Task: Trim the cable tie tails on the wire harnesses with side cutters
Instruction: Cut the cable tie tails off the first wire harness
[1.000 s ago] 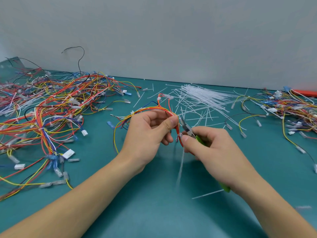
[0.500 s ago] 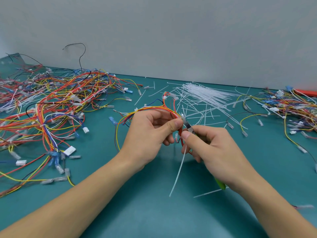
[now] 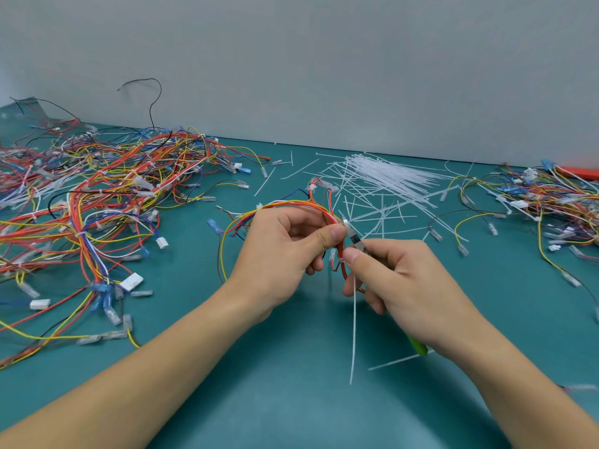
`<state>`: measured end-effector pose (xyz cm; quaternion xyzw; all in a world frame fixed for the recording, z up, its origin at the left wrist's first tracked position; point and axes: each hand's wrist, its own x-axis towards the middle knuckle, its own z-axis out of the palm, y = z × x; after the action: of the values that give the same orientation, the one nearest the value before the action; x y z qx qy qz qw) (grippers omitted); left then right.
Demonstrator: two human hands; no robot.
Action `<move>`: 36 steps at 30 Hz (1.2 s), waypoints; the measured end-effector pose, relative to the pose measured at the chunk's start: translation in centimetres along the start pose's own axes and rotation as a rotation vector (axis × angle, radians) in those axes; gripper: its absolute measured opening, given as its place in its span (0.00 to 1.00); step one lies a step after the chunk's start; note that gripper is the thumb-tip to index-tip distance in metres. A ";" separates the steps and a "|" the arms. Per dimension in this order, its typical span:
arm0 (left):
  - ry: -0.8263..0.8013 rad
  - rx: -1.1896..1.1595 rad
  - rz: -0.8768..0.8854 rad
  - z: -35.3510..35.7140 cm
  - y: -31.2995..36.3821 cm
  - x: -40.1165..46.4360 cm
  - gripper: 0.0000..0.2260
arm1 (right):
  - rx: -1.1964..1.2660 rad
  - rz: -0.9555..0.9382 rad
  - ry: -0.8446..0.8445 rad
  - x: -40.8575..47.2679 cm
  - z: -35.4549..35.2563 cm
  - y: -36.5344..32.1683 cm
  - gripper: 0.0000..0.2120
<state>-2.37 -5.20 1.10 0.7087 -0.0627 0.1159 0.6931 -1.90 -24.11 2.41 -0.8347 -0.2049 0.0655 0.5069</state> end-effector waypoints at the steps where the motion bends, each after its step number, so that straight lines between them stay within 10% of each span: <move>1: -0.002 0.001 -0.005 0.1 0.0 0.0 0.04 | -0.007 0.003 0.003 0.0 0.0 0.0 0.19; 36: -0.145 -0.016 -0.232 1.6 0.3 -1.5 0.05 | 0.391 0.026 0.271 0.4 -0.2 0.2 0.04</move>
<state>-3.73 -6.94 1.02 0.7120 -0.0312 -0.0172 0.7013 -1.41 -24.22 2.35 -0.7244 -0.1075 -0.0024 0.6809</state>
